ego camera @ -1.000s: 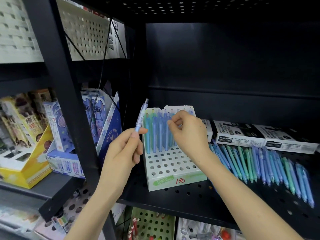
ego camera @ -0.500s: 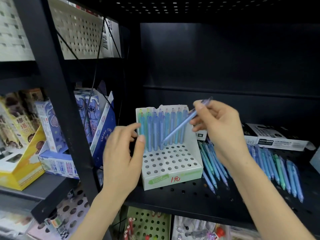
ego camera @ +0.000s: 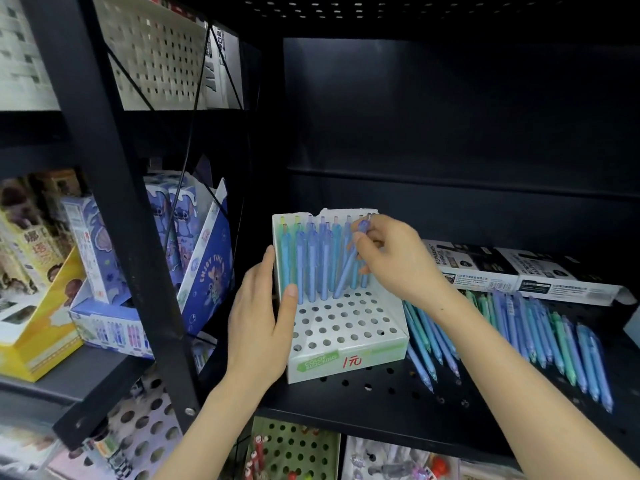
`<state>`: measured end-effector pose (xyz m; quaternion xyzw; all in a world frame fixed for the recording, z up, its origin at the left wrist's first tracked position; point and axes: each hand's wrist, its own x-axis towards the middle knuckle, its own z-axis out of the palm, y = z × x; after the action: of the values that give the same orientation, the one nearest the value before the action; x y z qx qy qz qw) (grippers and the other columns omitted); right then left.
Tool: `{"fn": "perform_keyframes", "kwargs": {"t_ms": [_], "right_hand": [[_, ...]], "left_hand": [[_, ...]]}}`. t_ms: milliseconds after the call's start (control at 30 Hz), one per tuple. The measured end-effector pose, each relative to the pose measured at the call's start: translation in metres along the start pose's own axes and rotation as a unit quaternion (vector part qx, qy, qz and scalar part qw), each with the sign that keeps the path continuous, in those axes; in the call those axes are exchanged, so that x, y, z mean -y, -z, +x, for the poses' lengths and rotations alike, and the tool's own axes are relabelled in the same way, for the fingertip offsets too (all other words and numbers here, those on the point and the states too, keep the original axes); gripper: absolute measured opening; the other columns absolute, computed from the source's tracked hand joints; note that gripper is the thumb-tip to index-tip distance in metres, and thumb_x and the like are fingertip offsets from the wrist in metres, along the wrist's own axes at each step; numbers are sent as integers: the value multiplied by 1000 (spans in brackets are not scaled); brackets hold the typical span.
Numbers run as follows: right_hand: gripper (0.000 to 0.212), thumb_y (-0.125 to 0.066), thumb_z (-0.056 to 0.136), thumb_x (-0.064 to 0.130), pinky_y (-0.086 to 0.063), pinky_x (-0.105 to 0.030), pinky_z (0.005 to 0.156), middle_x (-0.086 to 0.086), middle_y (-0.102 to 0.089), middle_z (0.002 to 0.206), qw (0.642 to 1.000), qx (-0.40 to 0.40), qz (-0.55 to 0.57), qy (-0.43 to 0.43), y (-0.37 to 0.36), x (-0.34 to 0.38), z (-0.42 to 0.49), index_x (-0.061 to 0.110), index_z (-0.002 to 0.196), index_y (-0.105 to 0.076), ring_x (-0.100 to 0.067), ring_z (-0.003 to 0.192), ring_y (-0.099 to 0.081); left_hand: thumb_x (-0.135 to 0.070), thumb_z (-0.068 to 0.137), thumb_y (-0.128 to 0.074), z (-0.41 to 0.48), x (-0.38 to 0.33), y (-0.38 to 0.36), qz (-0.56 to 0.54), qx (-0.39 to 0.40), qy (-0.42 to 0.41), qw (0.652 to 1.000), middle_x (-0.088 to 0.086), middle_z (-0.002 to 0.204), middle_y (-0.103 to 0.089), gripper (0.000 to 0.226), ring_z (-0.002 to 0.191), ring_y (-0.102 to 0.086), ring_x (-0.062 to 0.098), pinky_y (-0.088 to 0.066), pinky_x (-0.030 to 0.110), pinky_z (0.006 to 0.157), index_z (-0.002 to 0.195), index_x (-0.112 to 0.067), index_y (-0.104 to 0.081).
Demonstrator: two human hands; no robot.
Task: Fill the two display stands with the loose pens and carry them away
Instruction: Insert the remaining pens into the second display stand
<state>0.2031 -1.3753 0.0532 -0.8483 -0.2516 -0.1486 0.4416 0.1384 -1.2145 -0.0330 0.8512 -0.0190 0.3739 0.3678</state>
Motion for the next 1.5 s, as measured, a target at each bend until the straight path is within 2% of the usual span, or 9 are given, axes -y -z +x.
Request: {"fn": "perform_keyframes", "kwargs": {"t_ms": [100, 267, 433, 567, 767, 933, 1167, 1300, 1500], "right_hand": [[13, -41, 97, 19, -53, -51, 72, -25, -65, 86, 1000, 13, 10, -10, -7, 1, 4, 10, 98, -49, -38, 79, -62], [4, -47, 95, 15, -41, -8, 51, -11, -64, 87, 1000, 5, 20, 1, -13, 5, 7, 14, 97, -43, -17, 73, -66], [10, -56, 89, 13, -42, -12, 65, 9, -52, 77, 997, -42, -61, 8, -25, 4, 9, 9, 97, -59, -7, 73, -51], [21, -57, 89, 16, -44, -21, 74, 7, -57, 83, 996, -59, -60, 1, -18, 7, 2, 11, 110, -60, -7, 75, -53], [11, -60, 88, 20, -44, -16, 67, 14, -61, 82, 984, -139, -109, -28, 39, -24, -41, 22, 97, -64, 1, 75, -55], [10, -60, 88, 26, -40, -26, 62, 13, -60, 75, 956, -164, -201, -138, 91, -74, -84, 21, 94, -66, -10, 73, -58], [33, -61, 86, 34, -36, -30, 57, -11, -65, 96, 897, -185, -331, -229, 135, -122, -127, 9, 108, -64, -31, 80, -61], [57, -54, 87, 49, -43, -33, 64, -14, -59, 114, 875, -143, -345, -308, 148, -142, -134, 11, 129, -48, -31, 96, -60], [70, -54, 84, 56, -44, -31, 62, -12, -60, 111, 885, -75, -296, -351, 151, -153, -119, 10, 134, -39, -27, 97, -60]], "left_hand": [[-52, 90, -25, 1, 0, 0, -6, 5, -5, 1000, -21, 130, -31, 57, 114, -25, -16, -26, 20, 93, 144, -40, -8], [-46, 94, -28, 2, 3, 0, -22, 14, 3, 1000, -29, 131, -29, 52, 112, -20, -31, -23, 3, 89, 141, -47, -7], [-34, 98, -37, 2, 2, 1, -61, 18, 14, 998, -47, 127, -19, 50, 115, -16, -35, -15, -8, 91, 139, -47, -12], [-40, 95, -37, 4, 2, 4, -73, 19, 25, 997, -47, 130, -18, 50, 123, -16, -27, -17, 3, 100, 139, -49, -14], [-36, 94, -38, 2, -6, 5, 92, -70, -12, 993, -2, 134, -47, 48, 123, -38, 17, -24, 24, 99, 139, -19, -39], [-25, 93, -45, -1, -43, -10, 113, -95, -93, 985, 9, 121, -54, 36, 113, -43, 21, -27, 25, 96, 125, -11, -53], [-28, 95, -41, -4, -101, -63, 13, 44, -158, 986, 1, 116, -56, 34, 111, -41, 9, -21, 12, 95, 124, -15, -54], [-26, 97, -44, 1, -119, -101, -15, 169, -121, 978, -3, 125, -52, 39, 118, -43, 11, -29, 18, 98, 135, -18, -45], [-33, 96, -45, 18, -132, -153, -22, 341, -25, 940, 1, 122, -56, 45, 100, -58, 18, -44, 28, 90, 138, -20, -39]]}}
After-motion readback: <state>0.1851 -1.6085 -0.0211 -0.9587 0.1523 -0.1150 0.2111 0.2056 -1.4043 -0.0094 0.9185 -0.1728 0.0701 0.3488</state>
